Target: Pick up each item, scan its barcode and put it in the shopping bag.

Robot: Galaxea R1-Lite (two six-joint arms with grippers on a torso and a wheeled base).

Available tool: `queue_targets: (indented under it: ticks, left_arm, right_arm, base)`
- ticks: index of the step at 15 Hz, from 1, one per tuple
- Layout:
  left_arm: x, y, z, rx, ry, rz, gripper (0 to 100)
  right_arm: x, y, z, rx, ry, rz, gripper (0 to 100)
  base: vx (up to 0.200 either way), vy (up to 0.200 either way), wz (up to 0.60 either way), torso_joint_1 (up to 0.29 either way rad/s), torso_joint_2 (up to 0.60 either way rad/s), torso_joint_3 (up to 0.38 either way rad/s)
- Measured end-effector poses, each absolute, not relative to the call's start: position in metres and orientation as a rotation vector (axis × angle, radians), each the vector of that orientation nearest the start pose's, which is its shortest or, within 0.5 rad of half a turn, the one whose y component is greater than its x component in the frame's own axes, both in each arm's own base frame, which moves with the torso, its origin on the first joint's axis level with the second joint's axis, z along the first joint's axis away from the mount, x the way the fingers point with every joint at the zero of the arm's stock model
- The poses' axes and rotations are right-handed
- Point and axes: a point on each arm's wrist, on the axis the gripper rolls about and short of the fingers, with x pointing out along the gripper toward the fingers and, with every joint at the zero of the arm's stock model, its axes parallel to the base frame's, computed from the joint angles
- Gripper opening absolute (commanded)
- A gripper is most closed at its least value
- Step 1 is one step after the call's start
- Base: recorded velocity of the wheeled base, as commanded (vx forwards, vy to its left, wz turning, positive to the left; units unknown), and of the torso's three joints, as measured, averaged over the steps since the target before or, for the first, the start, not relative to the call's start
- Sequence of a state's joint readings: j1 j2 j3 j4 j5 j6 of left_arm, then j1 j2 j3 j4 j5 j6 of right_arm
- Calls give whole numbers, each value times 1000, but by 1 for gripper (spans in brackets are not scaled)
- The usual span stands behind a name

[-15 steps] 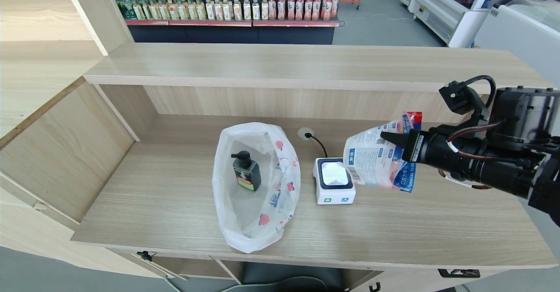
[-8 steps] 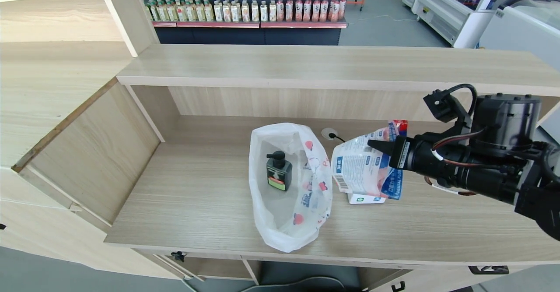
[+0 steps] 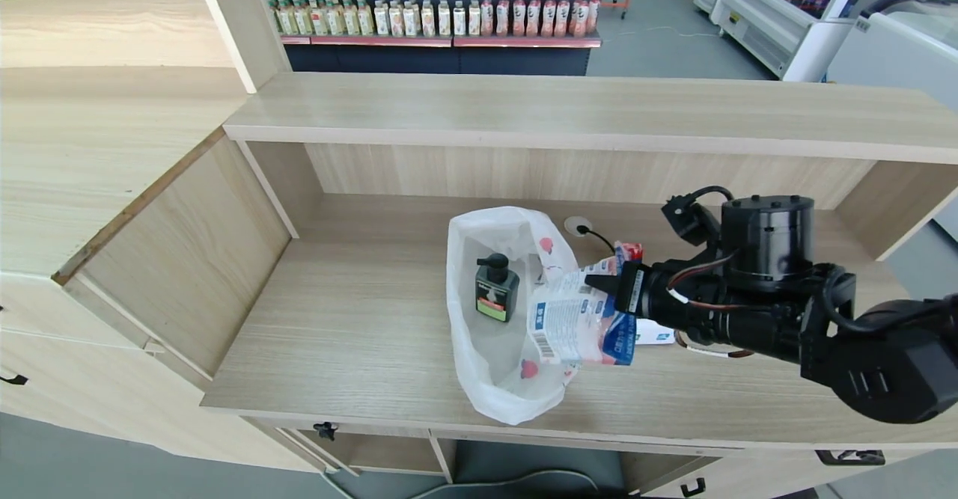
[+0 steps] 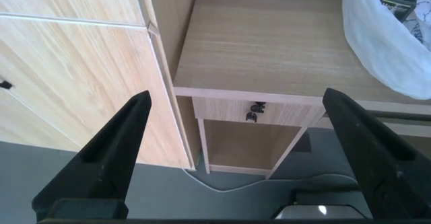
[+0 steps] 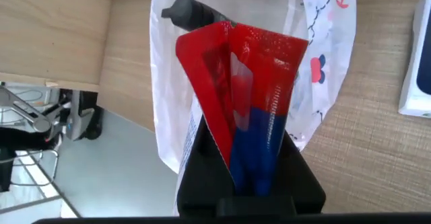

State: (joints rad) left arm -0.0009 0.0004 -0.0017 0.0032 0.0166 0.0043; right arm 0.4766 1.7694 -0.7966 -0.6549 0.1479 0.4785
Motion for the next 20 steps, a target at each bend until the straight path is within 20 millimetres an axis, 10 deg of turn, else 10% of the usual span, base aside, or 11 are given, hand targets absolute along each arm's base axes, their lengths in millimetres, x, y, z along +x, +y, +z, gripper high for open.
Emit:
queue_targets:
  ticks: [20]
  left_arm:
    - [-23,0,76,4,2,17,100]
  right_arm:
    - [332,227,98,417,557,480,0]
  base:
    - [0,0,0,0,0,0]
